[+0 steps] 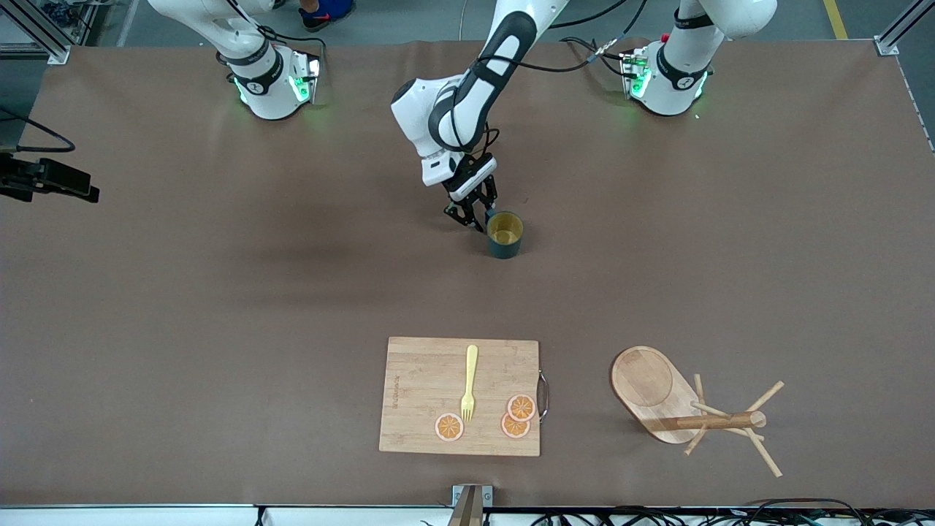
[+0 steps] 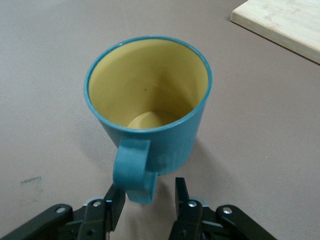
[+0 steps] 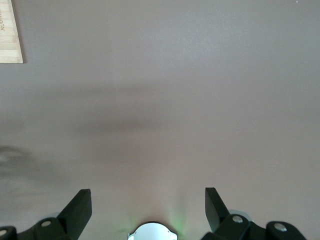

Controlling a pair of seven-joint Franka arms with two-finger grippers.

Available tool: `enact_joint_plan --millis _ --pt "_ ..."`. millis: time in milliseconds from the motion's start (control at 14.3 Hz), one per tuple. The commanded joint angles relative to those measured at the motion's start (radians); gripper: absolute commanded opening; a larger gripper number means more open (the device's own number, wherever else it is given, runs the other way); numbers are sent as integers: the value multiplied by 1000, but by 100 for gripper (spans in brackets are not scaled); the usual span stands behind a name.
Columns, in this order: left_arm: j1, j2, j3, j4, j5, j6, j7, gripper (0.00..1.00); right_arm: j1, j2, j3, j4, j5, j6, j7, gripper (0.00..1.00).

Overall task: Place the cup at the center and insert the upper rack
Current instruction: 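Lift the mug by its handle with the left gripper toward the stand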

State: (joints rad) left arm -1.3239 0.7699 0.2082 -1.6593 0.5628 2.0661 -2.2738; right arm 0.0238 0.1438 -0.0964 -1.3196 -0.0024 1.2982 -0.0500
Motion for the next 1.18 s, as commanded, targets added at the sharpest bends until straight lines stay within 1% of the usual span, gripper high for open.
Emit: enact_joint_plan --millis 0,70,139,209,348,488,557,627,836,1045,1115 --pt "-14 12 14 26 16 -21 5 27 -13 -73 10 -85 -2 -1 -5 100" --pt "-12 12 14 26 16 -21 7 20 -15 -87 9 -105 -2 4 -5 100" --pt "-11 12 14 27 14 -21 8 14 -15 -93 9 -109 -2 0 -5 100" --pt "-11 12 14 29 14 -21 10 12 -15 -95 9 -110 -2 -5 -5 100" --pt "-8 9 17 32 14 -21 28 1 -12 -115 9 -144 -2 10 -5 100" --pt "-5 -24 48 35 5 -23 65 0 -8 -125 9 -153 -1 19 -5 100" --pt "1 -73 74 52 -3 -23 78 0 4 -131 4 -164 -1 26 -4 100" --pt "32 -124 79 58 -30 -24 100 0 24 -142 -5 -176 -1 33 -5 100" --pt "122 -277 80 69 -165 -30 267 0 65 -158 -63 -194 -1 47 -5 100" --pt "225 -411 79 69 -280 -58 437 0 62 -168 -66 -194 -1 44 -5 100" --pt "270 -457 80 69 -337 -61 506 0 56 -177 -62 -197 -1 42 -5 100"
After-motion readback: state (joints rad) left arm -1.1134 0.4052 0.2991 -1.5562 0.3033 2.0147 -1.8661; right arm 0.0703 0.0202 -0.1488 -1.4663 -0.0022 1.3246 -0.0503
